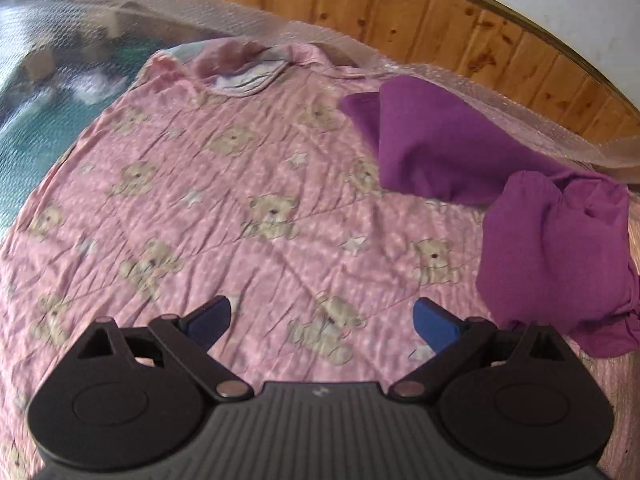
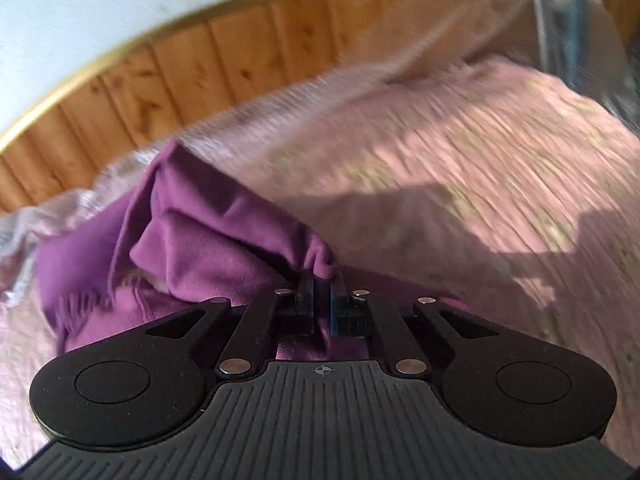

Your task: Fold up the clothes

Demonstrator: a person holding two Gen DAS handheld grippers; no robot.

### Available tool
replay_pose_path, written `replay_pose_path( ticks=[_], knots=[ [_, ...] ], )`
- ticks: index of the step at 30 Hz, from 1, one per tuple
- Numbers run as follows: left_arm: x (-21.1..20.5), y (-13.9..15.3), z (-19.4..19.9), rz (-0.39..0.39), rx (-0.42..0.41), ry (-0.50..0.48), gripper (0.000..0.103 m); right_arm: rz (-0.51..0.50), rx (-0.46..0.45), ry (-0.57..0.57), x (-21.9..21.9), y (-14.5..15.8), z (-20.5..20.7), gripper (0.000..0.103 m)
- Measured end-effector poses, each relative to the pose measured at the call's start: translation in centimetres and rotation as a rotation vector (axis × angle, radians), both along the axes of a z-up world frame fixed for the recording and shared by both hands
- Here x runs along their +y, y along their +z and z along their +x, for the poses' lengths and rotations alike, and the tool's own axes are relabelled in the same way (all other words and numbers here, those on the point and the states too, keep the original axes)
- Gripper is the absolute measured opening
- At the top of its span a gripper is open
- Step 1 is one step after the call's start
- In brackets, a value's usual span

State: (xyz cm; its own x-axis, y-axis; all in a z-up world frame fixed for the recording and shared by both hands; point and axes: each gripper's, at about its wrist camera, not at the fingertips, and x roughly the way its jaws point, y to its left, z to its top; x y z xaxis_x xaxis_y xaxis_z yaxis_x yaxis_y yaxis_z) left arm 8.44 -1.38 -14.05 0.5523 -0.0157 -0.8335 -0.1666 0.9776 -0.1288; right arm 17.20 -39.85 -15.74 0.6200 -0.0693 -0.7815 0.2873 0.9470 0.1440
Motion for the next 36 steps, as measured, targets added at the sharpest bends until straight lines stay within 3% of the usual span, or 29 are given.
replay_pose_path(
  ticks=[3,4,6,8,10,11,12,15,17,19,20,21,23,25,30,33,36],
  knots=[
    [-3.1,-0.6,3.5,0.012,-0.018,-0.103,0.101,-0.006,0.035,0.003,-1.2,-1.0,-1.7,0.024],
    [-4.0,-0.7,4.4,0.005,-0.023,-0.131,0.101,-0.035,0.013,0.006,-1.2,-0.6,-1.9,0.028],
    [-5.8,-1.0,5.9,0.003,-0.028,-0.172,0.101,-0.109,-0.052,0.029,-0.4,1.0,-1.8,0.048],
    [-7.6,-1.3,6.8,0.014,-0.03,-0.193,0.101,-0.193,-0.149,0.11,1.4,3.4,-0.8,0.051],
    [-8.6,-1.5,6.9,0.015,-0.027,-0.188,0.101,-0.264,-0.232,0.246,3.8,5.4,0.9,0.059],
    [-8.9,-1.7,6.8,0.009,-0.021,-0.18,0.101,-0.295,-0.245,0.34,5.4,5.7,2.1,0.069],
    [-9.0,-1.9,6.7,0.002,-0.013,-0.171,0.101,-0.324,-0.239,0.45,7.2,5.7,3.4,0.081],
    [-8.3,-2.2,6.0,-0.021,0.028,-0.135,0.101,-0.456,-0.17,0.766,12.9,3.6,7.5,0.087],
    [-8.1,-2.1,5.5,-0.026,0.04,-0.123,0.101,-0.59,-0.048,0.912,16.2,0.3,10.4,0.082],
    [-7.9,-2.0,5.1,-0.028,0.047,-0.114,0.101,-0.626,0.125,0.996,17.1,-2.4,12.8,0.068],
    [-7.9,-1.8,5.0,-0.03,0.047,-0.109,0.101,-0.632,0.218,1.038,17.3,-3.6,13.9,0.031],
    [-7.9,-1.6,5.1,-0.035,0.04,-0.102,0.101,-0.625,0.25,1.048,17.0,-3.7,14.6,0.0],
    [-7.9,-1.1,5.4,-0.046,0.028,-0.09,0.101,-0.589,0.226,1.026,15.5,-2.2,15.2,0.001],
    [-8.3,-0.5,6.2,-0.051,0.008,-0.097,0.101,-0.525,0.149,0.928,12.4,0.6,15.1,0.001],
    [-11.7,0.4,9.2,-0.019,-0.063,-0.23,0.101,-0.378,-0.016,0.482,-1.2,6.4,10.4,0.001],
    [-15.2,0.6,11.3,0.034,-0.121,-0.356,0.101,-0.223,-0.045,0.111,-11.5,6.5,4.7,0.001],
    [-18.6,0.0,13.6,0.059,-0.145,-0.481,0.101,-0.057,0.044,-0.202,-18.9,2.2,-1.1,0.002]
  ],
)
